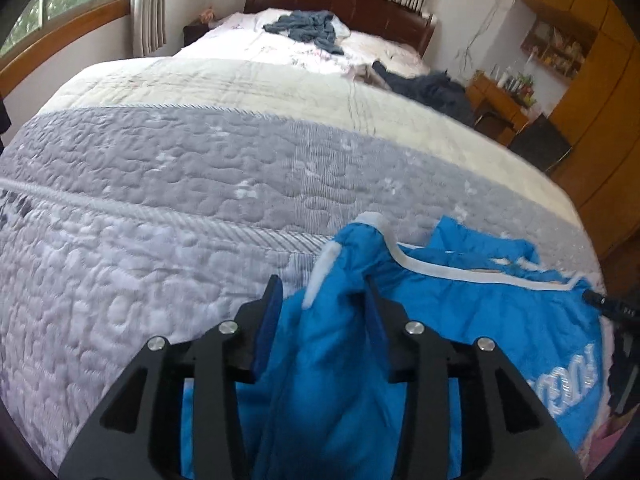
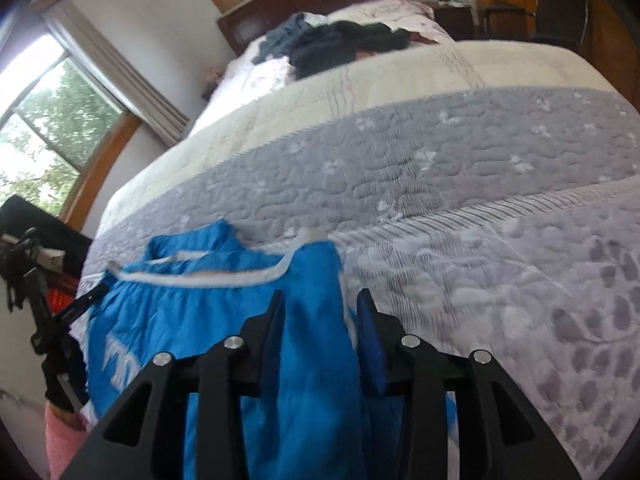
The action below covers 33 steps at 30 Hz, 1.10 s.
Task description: Fold large clothes
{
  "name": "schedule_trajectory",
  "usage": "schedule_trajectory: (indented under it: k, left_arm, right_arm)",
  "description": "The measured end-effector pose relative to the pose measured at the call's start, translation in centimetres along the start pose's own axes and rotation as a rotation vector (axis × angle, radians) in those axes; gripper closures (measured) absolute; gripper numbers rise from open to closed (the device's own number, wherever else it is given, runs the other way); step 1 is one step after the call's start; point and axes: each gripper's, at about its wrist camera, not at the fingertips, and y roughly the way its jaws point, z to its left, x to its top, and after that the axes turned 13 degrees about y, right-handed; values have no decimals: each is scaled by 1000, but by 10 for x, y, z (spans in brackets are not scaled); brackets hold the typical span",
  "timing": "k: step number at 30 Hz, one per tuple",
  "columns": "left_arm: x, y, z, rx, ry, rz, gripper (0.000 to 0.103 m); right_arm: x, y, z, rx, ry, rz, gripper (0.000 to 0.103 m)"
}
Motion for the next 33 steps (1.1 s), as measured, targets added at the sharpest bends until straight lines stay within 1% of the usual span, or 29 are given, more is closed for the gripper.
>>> schedule_trajectory:
  k: [2, 3, 5, 10, 12, 13, 15, 17, 18, 20, 24, 26, 28, 29, 30, 31, 32, 33]
  left_arm:
    - [-12, -24, 0, 1, 13, -26, 63]
    - [-22, -39, -1, -15, 23, -45, 63]
    - [-42, -62, -5, -22, 44, -69, 61]
    - [-90, -96, -19, -28, 91, -87, 59]
    - [-102, -98, -23, -22, 102, -84, 59]
    - [-108, -97, -24, -19, 112, -76, 59]
    - [-118, -90, -25, 5, 121, -49, 59]
    - [-125, -86, -22, 32, 125, -37, 59]
    - [-128, -82, -21, 38, 126, -32, 59]
    - [-131, -78, -16, 18, 104, -35, 57]
    - [-135, -75, -13, 10, 92, -46, 57]
    - [-135, -76, -13, 14, 92, -45, 57]
    - [-133, -81, -10, -4, 72, -37, 56]
    - [-132, -85, -7, -18, 62, -39, 55]
    - [-130, -91, -2, -26, 51, -49, 47]
    - [-129, -95, 1, -27, 42, -58, 37]
    - [-125, -101, 11, -29, 18, -75, 31]
    - [-124, -104, 18, -32, -2, -86, 28]
  right_arm:
    - [-11, -19, -5, 33, -11, 5, 63]
    - [-18, -27, -8, 42, -17, 8, 61]
    - [-36, -43, -15, 57, -30, 23, 57]
    - [-87, -69, -28, 84, -40, 58, 55]
    - [-102, -75, -31, 93, -53, 71, 55]
    - [-112, -76, -31, 77, -63, 74, 56]
    - [-123, -75, -32, 49, -79, 69, 63]
    - [-133, -71, -34, 4, -92, 65, 64]
    - [-136, -67, -37, 0, -89, 75, 65]
    - [-140, -59, -42, -8, -75, 89, 65]
    - [-145, -50, -47, -10, -72, 90, 64]
    - [-143, -49, -45, -8, -68, 92, 64]
    - [-140, -52, -45, 7, -60, 93, 61]
    - [-139, -56, -47, 17, -57, 92, 61]
    - [-138, -60, -47, 32, -53, 89, 58]
    - [-137, -66, -49, 59, -46, 83, 49]
    - [-135, -70, -50, 80, -37, 73, 44]
    - [-132, -74, -52, 92, -25, 63, 36]
